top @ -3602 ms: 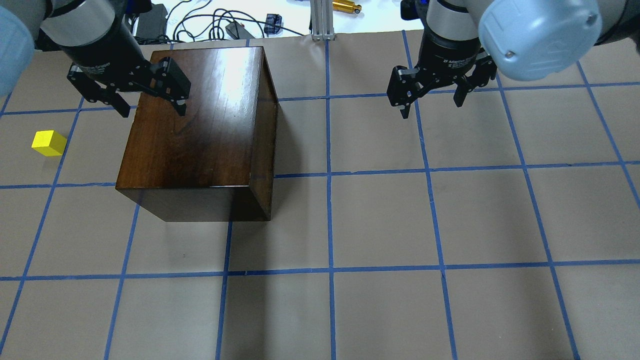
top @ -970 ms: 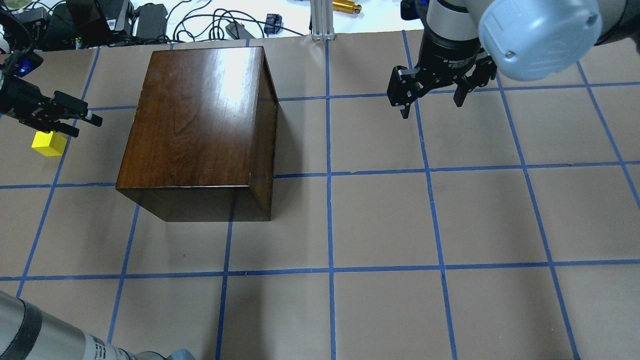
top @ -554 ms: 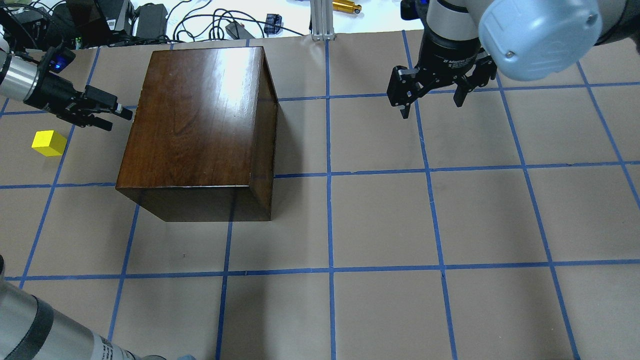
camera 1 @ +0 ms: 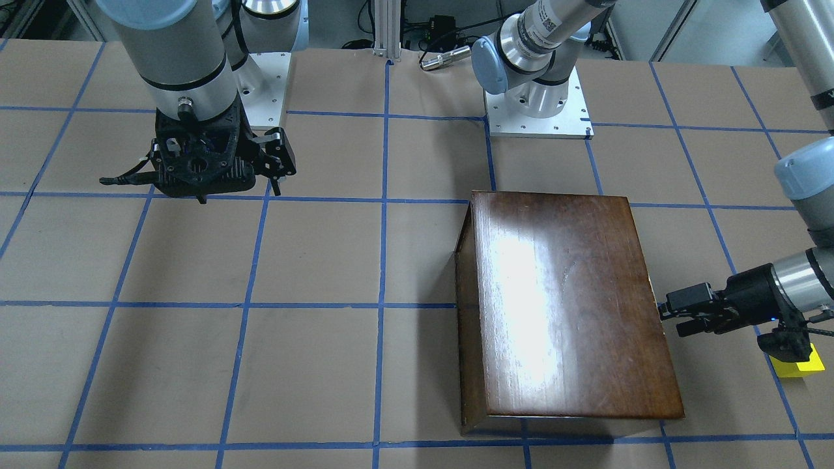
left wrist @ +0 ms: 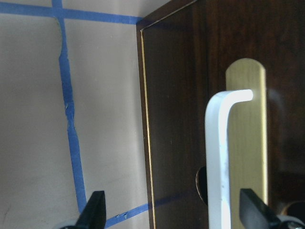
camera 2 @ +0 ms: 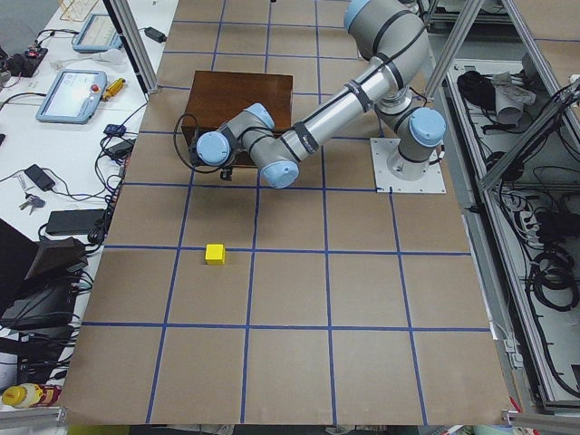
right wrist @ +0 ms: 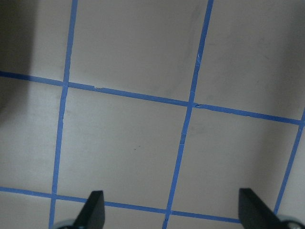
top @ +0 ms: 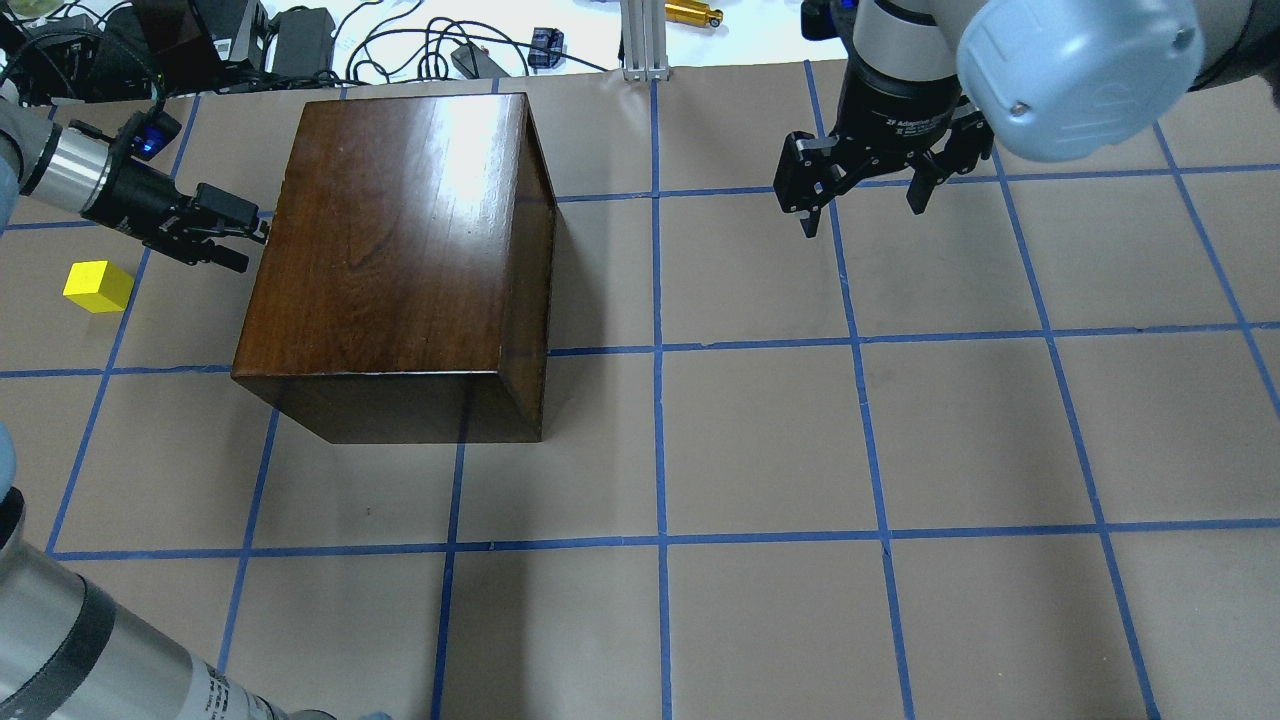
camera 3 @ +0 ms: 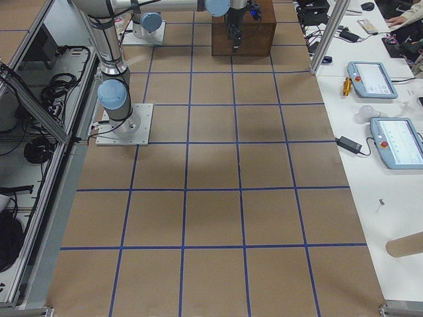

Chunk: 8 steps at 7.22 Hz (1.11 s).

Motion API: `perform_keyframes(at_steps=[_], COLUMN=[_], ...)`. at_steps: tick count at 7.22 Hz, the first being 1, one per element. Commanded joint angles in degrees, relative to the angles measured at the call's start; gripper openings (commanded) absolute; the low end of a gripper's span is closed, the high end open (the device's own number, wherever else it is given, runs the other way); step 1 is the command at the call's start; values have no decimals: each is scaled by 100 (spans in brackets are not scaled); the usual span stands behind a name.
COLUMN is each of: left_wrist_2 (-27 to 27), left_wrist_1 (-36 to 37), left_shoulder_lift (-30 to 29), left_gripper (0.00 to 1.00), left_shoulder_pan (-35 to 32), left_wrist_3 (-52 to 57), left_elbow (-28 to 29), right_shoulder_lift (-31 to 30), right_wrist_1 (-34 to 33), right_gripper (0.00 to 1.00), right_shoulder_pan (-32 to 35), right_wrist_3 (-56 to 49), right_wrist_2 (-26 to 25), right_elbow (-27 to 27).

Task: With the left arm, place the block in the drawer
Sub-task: 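Pull the drawer open away from the cabinet with the left gripper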

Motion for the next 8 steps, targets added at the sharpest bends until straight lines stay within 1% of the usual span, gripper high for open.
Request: perform_keyframes(at_steps=[1,3,5,8], left_wrist_2=[35,79,325,334], left_wrist_1=[16,16,7,-73], left_shoulder_lift=[-113,-87,-61,71], left_gripper=[100,100,100,100], left_shoulder_pan=[-5,38,178,661], left_wrist_3=[0,0,0,88], left_elbow=[8,35,52,26], right_shoulder_lift=[0,0,0,0], right_wrist_1=[0,0,0,0], right_gripper=[100,100,100,100], right_shoulder_pan=[0,0,0,0], right_wrist_3=[7,7,-2,-2], right_wrist_2=[0,0,0,0], right_elbow=[0,0,0,0])
